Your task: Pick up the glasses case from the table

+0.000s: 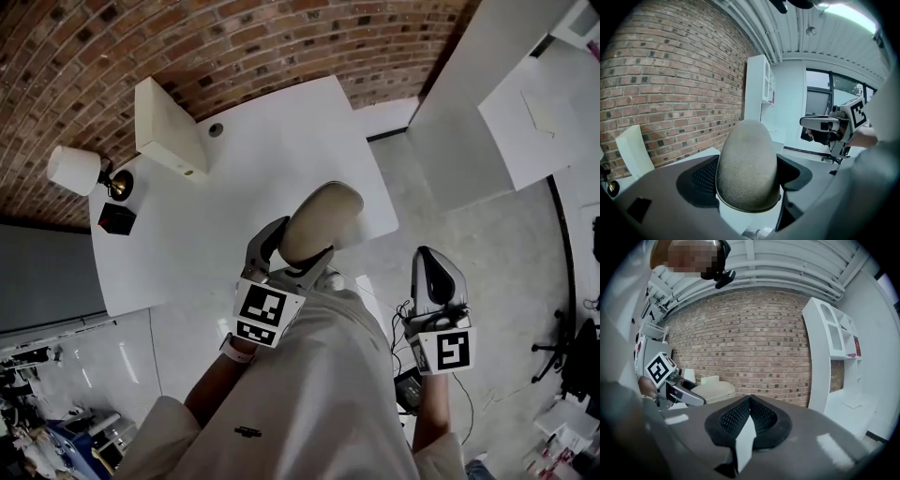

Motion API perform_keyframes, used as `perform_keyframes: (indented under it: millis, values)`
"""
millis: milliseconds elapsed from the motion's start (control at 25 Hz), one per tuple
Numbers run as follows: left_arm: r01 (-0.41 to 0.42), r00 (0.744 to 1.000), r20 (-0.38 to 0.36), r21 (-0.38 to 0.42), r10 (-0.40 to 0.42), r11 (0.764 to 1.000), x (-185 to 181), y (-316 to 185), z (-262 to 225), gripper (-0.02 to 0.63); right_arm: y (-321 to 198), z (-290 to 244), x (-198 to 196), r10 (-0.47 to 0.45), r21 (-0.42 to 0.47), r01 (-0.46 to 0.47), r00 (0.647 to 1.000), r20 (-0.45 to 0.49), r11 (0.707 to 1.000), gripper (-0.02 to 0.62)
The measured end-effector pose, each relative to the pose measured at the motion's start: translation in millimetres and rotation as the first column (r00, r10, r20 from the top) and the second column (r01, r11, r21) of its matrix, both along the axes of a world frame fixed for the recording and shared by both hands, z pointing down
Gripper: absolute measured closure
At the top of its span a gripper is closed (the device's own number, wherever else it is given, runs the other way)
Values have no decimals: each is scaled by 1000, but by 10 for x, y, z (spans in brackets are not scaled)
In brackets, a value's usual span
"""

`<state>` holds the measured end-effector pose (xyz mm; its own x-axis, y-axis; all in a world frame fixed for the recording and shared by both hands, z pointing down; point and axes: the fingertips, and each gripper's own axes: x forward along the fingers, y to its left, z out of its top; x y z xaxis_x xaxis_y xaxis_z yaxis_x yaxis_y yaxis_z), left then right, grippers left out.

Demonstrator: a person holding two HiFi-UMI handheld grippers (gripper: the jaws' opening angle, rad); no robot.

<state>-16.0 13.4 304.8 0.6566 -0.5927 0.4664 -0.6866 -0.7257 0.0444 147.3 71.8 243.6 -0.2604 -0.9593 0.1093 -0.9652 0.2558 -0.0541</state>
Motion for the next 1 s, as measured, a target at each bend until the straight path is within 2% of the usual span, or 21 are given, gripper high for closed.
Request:
perform_keyframes:
  millis: [160, 1000]
  values:
    - [0, 1000, -7, 8, 0, 1000, 33, 7, -24, 238, 40, -19, -51, -35, -12, 35, 998, -56, 999, 584]
    - [-60, 998, 8, -8, 60, 998, 389, 62, 24, 238, 84, -10, 126, -39, -3, 39, 999, -23, 999, 584]
